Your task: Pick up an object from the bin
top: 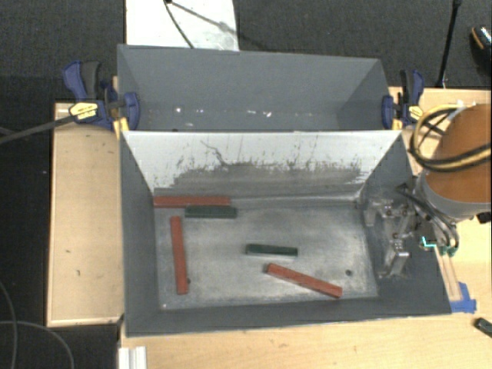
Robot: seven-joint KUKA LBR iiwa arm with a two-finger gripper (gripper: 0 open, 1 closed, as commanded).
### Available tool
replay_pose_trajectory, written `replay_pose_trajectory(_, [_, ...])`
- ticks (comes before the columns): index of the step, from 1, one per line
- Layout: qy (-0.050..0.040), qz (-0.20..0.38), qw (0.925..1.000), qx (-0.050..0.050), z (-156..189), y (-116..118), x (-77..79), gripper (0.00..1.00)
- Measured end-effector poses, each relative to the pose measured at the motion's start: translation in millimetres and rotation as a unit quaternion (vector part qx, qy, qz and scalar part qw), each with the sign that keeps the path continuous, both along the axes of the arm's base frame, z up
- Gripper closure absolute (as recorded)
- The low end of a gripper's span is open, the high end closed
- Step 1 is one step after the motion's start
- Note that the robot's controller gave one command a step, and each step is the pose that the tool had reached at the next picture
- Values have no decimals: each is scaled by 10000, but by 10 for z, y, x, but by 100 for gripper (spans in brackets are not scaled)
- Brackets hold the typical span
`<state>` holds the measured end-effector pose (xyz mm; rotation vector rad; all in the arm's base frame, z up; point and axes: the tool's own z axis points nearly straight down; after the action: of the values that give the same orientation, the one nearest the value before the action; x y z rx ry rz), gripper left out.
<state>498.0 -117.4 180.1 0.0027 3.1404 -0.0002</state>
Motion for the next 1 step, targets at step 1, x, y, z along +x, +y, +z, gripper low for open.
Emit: replay_pose_trajectory(1, [-14, 1290, 9916, 7, -1109, 985, -84, 0])
